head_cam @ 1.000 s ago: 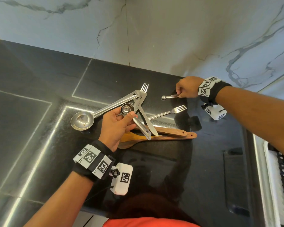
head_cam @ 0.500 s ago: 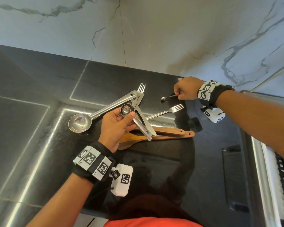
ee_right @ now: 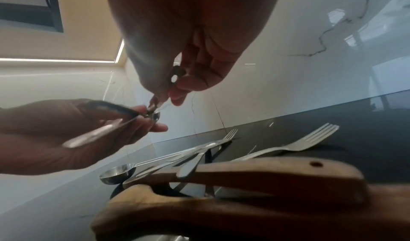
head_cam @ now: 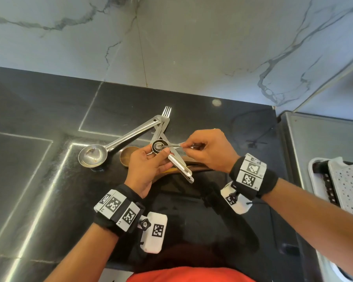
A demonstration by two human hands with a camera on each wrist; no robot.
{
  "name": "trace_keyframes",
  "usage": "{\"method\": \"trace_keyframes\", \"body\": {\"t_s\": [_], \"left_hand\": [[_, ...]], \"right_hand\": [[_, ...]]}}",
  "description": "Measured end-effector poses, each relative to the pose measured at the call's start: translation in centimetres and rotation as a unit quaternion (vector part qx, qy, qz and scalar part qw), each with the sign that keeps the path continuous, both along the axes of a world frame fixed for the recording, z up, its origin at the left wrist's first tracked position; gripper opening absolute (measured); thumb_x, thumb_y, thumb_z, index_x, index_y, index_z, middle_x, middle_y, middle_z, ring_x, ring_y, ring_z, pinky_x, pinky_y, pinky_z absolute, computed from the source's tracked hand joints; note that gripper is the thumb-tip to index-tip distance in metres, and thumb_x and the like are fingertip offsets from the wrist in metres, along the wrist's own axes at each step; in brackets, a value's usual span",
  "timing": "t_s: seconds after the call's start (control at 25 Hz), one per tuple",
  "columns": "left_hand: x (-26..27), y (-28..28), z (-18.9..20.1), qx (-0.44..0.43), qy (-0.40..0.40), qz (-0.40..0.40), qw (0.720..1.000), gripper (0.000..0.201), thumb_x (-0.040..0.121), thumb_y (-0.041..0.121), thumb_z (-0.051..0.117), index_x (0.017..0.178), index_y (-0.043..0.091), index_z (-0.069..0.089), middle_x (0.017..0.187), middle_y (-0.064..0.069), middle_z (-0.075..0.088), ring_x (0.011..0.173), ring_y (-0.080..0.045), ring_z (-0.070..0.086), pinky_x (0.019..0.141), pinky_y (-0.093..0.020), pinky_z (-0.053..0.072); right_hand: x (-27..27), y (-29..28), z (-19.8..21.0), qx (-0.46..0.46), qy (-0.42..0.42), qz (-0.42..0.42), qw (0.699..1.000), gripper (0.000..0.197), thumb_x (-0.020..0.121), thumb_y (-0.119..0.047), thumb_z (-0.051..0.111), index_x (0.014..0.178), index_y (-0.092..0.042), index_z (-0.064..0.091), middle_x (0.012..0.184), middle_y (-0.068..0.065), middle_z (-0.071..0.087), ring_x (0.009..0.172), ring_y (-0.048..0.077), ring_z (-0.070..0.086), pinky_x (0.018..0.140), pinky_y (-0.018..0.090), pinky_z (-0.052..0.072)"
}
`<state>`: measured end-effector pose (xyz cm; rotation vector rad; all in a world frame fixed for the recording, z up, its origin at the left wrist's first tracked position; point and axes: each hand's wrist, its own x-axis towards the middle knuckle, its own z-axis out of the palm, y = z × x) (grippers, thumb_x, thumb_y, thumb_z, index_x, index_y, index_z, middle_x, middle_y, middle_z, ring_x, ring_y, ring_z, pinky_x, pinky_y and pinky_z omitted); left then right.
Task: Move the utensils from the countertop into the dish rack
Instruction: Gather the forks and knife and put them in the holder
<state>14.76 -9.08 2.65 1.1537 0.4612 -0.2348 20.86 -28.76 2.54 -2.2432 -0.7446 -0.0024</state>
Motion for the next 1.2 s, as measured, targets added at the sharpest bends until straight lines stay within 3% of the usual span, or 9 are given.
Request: {"method": "trace_keyframes", "body": {"t_s": [0.2, 0.36, 0.44, 0.52, 0.64, 0.76, 0.88, 1.0, 1.2], "left_hand": [[-1.1, -0.1, 0.6, -0.019, 0.001, -0.001, 1.000, 0.025, 0.093, 0.007, 0.063, 0.117, -0.002, 0.064, 0.097, -0.014, 0.078, 0.084, -0.020, 0.077, 0.064, -0.023, 0.061], [-1.7, 0.2, 0.6, -0.006, 0.007, 0.005, 1.000, 0.026, 0.095, 0.009, 0.061, 0.118, -0.003, 0.061, 0.109, -0.024, 0.073, 0.088, -0.025, 0.076, 0.071, -0.030, 0.063], [-1.9, 0.6, 0.7, -0.015, 0.005, 0.005, 1.000, 0.024, 0.096, 0.006, 0.059, 0.119, -0.002, 0.060, 0.108, -0.025, 0.073, 0.087, -0.028, 0.077, 0.069, -0.032, 0.063], [-2.0, 0.8, 0.9, -0.017, 0.001, 0.006, 1.000, 0.025, 0.096, 0.005, 0.059, 0.120, -0.002, 0.059, 0.107, -0.024, 0.074, 0.087, -0.030, 0.077, 0.068, -0.033, 0.063], [-2.0, 0.8, 1.0, -0.011, -0.020, 0.005, 1.000, 0.028, 0.094, 0.005, 0.061, 0.123, 0.001, 0.059, 0.102, -0.017, 0.076, 0.086, -0.025, 0.077, 0.066, -0.031, 0.062], [-1.9, 0.4, 1.0, -0.003, -0.055, 0.003, 0.998, 0.031, 0.094, 0.003, 0.061, 0.125, 0.001, 0.058, 0.101, -0.011, 0.076, 0.089, -0.024, 0.077, 0.066, -0.029, 0.061], [-1.8, -0.3, 0.8, 0.012, -0.077, -0.016, 0.997, 0.027, 0.095, 0.005, 0.060, 0.122, 0.002, 0.059, 0.106, -0.016, 0.073, 0.095, -0.029, 0.075, 0.070, -0.032, 0.062], [-1.9, -1.6, 0.8, 0.007, -0.082, -0.040, 0.996, 0.022, 0.094, 0.006, 0.062, 0.117, 0.008, 0.060, 0.104, -0.015, 0.072, 0.092, -0.026, 0.076, 0.071, -0.032, 0.062], [-2.2, -6.4, 1.7, -0.003, -0.114, -0.115, 0.987, 0.021, 0.096, 0.008, 0.060, 0.116, 0.007, 0.058, 0.104, -0.016, 0.072, 0.094, -0.028, 0.075, 0.080, -0.039, 0.062]], "right_hand": [[-1.8, -0.2, -0.4, 0.000, -0.019, -0.015, 1.000, 0.015, 0.087, -0.019, 0.074, 0.100, -0.015, 0.081, 0.085, 0.000, 0.073, 0.074, 0.010, 0.064, 0.068, 0.022, 0.054], [-2.5, -0.1, -0.2, -0.026, -0.004, 0.036, 0.999, 0.022, 0.087, -0.016, 0.073, 0.108, -0.019, 0.079, 0.089, -0.005, 0.071, 0.073, 0.001, 0.057, 0.069, 0.010, 0.045], [-3.1, 0.0, 0.2, -0.030, 0.057, 0.051, 0.997, 0.028, 0.087, -0.023, 0.072, 0.115, -0.024, 0.075, 0.092, -0.011, 0.069, 0.076, 0.000, 0.060, 0.070, 0.013, 0.050], [-3.6, 0.5, 0.6, -0.036, 0.128, 0.032, 0.991, 0.036, 0.091, -0.035, 0.069, 0.127, -0.030, 0.066, 0.097, -0.012, 0.069, 0.081, 0.006, 0.066, 0.074, 0.023, 0.058], [-4.4, 1.3, 0.8, -0.058, 0.177, -0.011, 0.982, 0.049, 0.096, -0.048, 0.057, 0.142, -0.033, 0.048, 0.109, -0.005, 0.071, 0.088, 0.009, 0.069, 0.082, 0.035, 0.061], [-5.5, 1.9, 1.0, -0.014, 0.290, -0.009, 0.957, 0.063, 0.094, -0.051, 0.058, 0.150, -0.036, 0.034, 0.126, -0.002, 0.064, 0.098, 0.018, 0.071, 0.082, 0.039, 0.062], [-6.7, 1.8, 1.1, 0.028, 0.301, -0.021, 0.953, 0.052, 0.094, -0.035, 0.064, 0.143, -0.026, 0.046, 0.114, -0.001, 0.067, 0.091, 0.020, 0.071, 0.079, 0.038, 0.062], [-7.8, 0.7, 1.4, 0.045, 0.266, -0.040, 0.962, 0.035, 0.097, -0.028, 0.062, 0.131, -0.019, 0.060, 0.098, -0.005, 0.069, 0.084, 0.007, 0.067, 0.082, 0.031, 0.059], [-9.9, -4.1, 3.4, 0.060, 0.268, -0.093, 0.957, 0.023, 0.101, -0.021, 0.054, 0.115, -0.007, 0.066, 0.074, 0.001, 0.061, 0.062, 0.008, 0.054, 0.063, 0.031, 0.050]]}}
